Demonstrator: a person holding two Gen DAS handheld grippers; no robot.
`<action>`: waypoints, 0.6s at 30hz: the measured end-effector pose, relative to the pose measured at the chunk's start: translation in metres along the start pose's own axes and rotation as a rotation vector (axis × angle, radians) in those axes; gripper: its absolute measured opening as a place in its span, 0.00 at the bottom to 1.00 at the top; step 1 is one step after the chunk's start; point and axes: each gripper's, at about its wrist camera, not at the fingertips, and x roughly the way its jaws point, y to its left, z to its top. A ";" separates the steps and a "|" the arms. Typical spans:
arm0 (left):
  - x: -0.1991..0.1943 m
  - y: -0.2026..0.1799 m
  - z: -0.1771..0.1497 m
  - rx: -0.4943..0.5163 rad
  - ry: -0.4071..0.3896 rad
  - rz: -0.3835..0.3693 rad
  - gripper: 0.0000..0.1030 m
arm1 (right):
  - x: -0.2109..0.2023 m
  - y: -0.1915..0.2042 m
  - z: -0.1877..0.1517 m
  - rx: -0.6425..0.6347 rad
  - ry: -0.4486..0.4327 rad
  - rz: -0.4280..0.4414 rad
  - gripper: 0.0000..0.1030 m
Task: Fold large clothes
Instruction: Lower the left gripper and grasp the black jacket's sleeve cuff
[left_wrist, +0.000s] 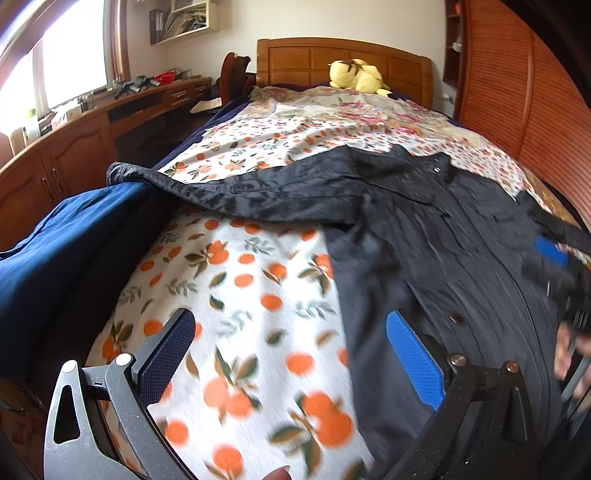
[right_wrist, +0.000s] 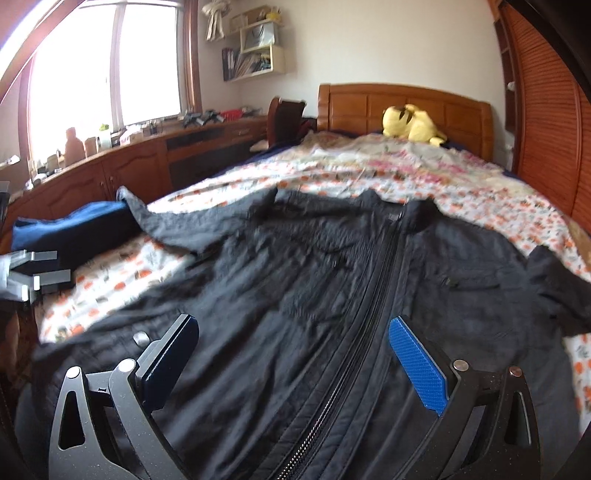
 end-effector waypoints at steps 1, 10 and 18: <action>0.006 0.005 0.005 -0.009 0.005 -0.007 1.00 | 0.003 -0.001 -0.003 0.001 0.016 0.007 1.00; 0.072 0.054 0.048 -0.117 0.043 -0.035 0.97 | 0.002 -0.011 0.003 0.008 0.043 0.027 1.00; 0.140 0.099 0.076 -0.229 0.133 -0.011 0.56 | 0.008 -0.006 0.005 0.012 0.032 0.019 1.00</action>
